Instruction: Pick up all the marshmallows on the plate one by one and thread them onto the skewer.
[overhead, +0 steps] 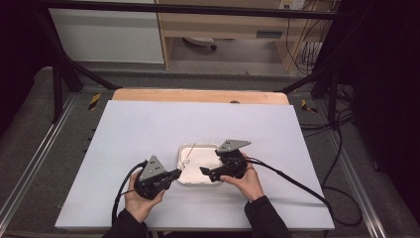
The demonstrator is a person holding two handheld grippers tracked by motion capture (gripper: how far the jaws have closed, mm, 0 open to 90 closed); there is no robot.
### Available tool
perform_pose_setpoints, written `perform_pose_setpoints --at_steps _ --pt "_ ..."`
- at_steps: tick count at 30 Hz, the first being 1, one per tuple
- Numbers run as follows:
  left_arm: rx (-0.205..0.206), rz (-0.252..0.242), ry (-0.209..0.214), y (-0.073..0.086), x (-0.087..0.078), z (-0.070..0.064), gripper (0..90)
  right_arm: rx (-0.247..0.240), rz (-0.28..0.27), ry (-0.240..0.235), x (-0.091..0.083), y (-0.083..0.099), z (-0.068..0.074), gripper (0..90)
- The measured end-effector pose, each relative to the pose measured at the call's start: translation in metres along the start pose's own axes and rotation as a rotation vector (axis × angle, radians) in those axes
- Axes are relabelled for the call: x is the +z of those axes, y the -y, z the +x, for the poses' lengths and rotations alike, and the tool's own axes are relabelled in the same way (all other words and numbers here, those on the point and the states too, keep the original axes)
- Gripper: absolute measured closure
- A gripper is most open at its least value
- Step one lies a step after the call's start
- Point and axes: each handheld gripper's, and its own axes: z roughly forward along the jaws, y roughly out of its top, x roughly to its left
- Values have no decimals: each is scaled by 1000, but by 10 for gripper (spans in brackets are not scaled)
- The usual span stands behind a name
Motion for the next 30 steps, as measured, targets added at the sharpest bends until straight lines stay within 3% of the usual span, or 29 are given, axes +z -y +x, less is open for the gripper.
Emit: perform_pose_setpoints --at_steps 9,14,20,30 --pt "-17 2 -3 1 0 3 893 10 121 20 25 12 -10 222" --pt "-20 7 -1 2 1 4 893 6 160 36 30 16 -13 333" --pt "-18 10 3 2 2 3 893 6 152 41 30 17 -13 511" --pt "-15 10 5 2 2 2 893 -62 146 44 29 19 -10 727"
